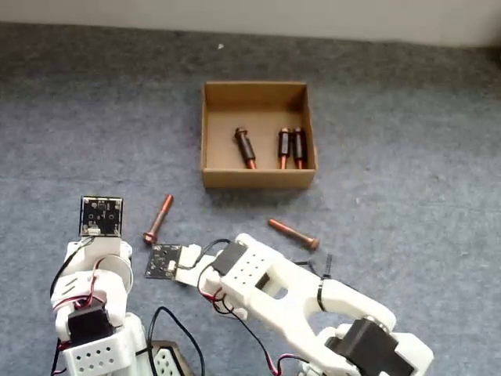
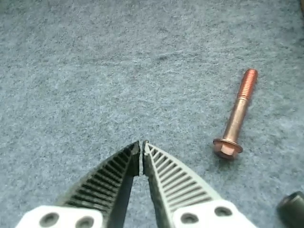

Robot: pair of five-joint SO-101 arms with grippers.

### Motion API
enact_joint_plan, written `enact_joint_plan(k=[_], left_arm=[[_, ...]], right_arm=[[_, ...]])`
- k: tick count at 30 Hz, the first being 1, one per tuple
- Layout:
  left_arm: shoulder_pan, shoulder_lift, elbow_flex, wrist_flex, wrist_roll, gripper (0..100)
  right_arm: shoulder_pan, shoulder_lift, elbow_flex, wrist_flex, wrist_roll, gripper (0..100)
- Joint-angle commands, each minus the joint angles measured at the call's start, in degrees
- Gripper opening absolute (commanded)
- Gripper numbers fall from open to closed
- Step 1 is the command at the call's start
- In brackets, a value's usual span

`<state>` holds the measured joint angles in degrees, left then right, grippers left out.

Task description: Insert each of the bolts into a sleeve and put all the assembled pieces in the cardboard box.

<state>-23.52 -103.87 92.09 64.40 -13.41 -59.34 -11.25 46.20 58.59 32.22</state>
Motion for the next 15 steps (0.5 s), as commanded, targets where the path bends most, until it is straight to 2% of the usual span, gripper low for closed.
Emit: enact_joint_plan(k=[1, 9, 15], left_arm=[[-0.7, -0.3, -2.3, -0.7, -0.4, 6], [-0.7, -0.3, -2.3, -0.8, -0.4, 6], [-0.7, -0.3, -2.2, -0.7, -0.4, 6]], right_arm=[[-0.2, 0.2, -2.2, -3.6, 0.2, 14.5], [0.0, 0.4, -2.1, -8.1, -1.5, 14.2], [2.9, 0.5, -0.5, -8.0, -2.7, 14.2]])
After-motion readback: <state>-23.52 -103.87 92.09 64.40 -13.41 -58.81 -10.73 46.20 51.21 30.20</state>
